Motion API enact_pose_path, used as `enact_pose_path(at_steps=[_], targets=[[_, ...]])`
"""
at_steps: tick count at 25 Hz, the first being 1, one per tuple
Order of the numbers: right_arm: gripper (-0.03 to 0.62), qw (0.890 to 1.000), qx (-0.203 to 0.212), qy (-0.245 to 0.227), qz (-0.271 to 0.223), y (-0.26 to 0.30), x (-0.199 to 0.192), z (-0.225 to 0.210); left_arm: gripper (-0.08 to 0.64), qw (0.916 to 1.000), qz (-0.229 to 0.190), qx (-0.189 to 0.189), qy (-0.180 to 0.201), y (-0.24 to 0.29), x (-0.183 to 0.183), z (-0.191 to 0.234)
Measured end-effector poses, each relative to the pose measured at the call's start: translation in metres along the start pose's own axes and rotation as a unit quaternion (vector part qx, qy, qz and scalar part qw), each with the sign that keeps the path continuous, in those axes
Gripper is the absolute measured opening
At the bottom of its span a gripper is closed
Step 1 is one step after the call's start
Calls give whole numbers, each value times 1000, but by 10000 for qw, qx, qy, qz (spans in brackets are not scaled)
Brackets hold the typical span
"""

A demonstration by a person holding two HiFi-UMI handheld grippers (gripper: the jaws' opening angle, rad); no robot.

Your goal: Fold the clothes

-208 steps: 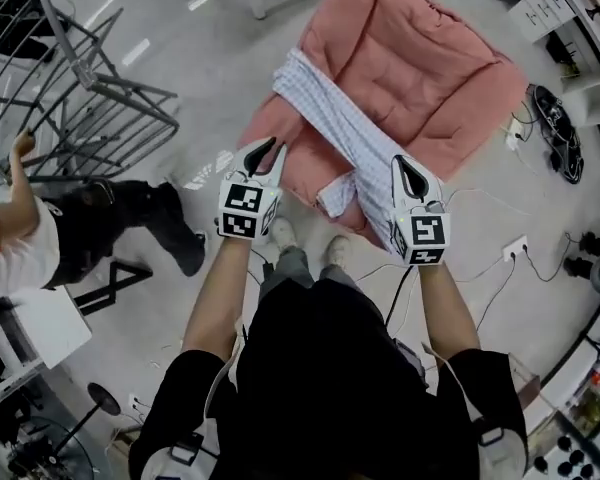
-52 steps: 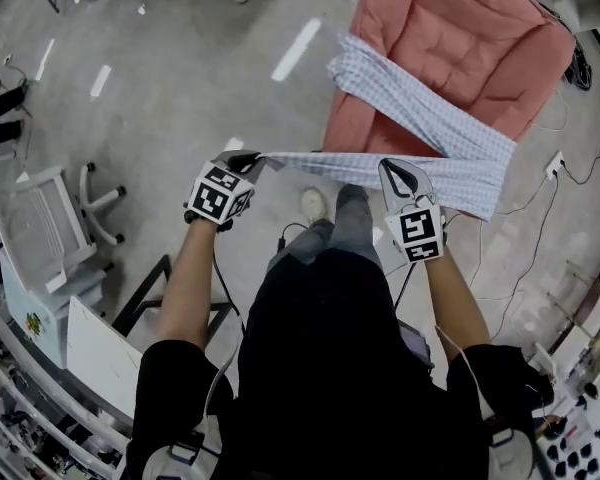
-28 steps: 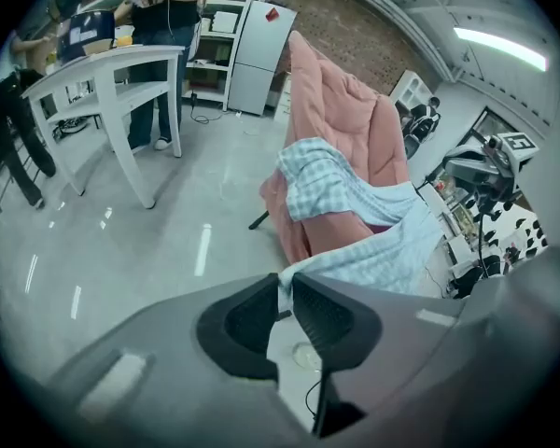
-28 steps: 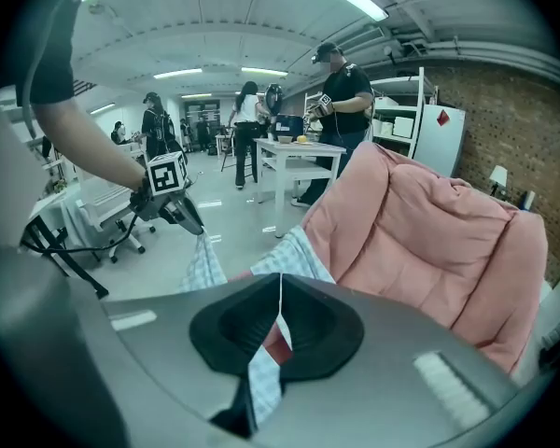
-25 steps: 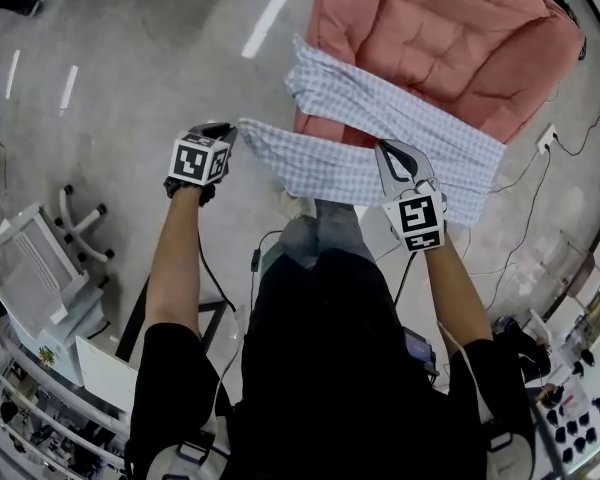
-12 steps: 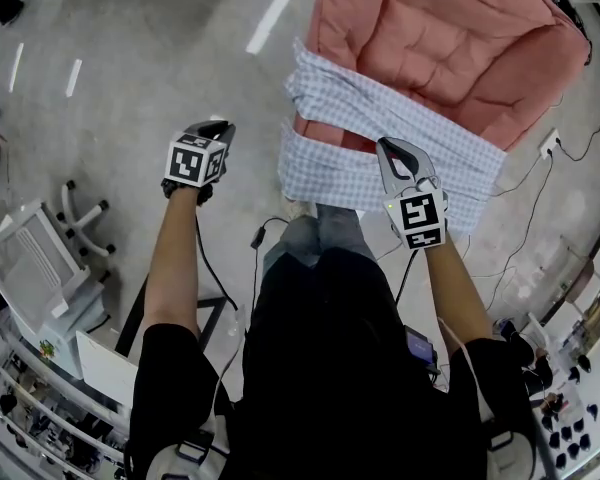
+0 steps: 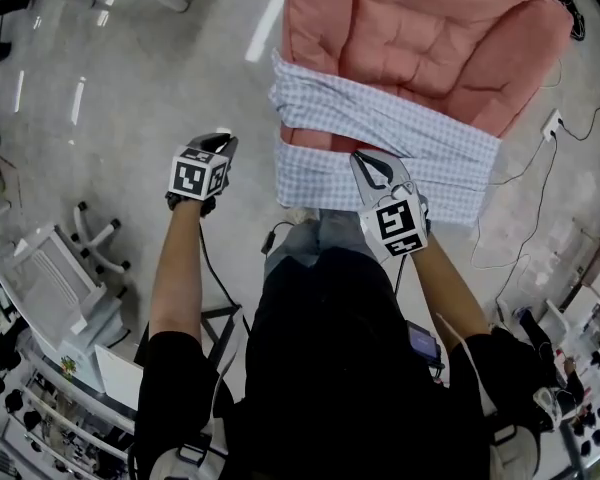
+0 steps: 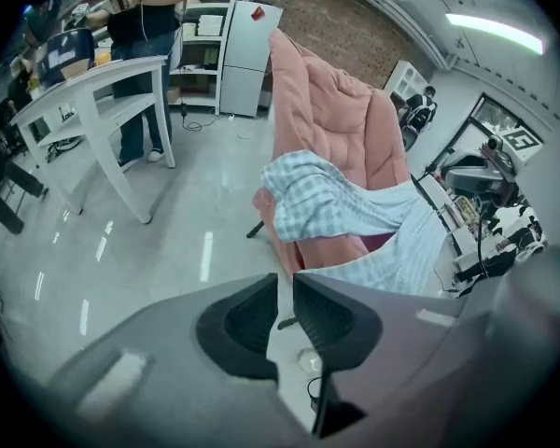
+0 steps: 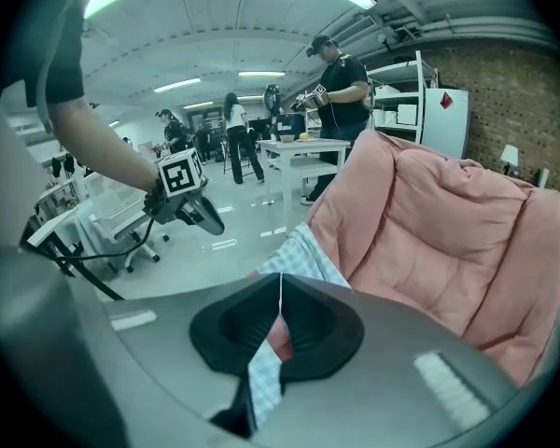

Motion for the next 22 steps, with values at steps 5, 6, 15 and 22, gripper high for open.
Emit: enact_pose_path(at_steps=[5,6,15,22], targets=[[8,10000,20,11,-9,-10,-4,-27,60,9998,-92,65,186,-6,38,-11],[8,10000,-8,6,18,-12,-4,-37,60,9996,-126,89,251,-7,46,-11],[9,9984,-316,-66,469,-19,-32,-120,91,9948,-534,-17,862,25,102,-14],[9,9961,-461,-74,746,-1,-42,-141,95,9687,-1036,43,2257,57,130,-16]])
Point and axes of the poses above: the fingertips, and each gripper's own axes: y forward along the fingers, z to its left, x out of its top, the point moved 9 cm from there along -y, backward along the fingers, and after that the axes turned 13 degrees about x, right-handed, at the moved point
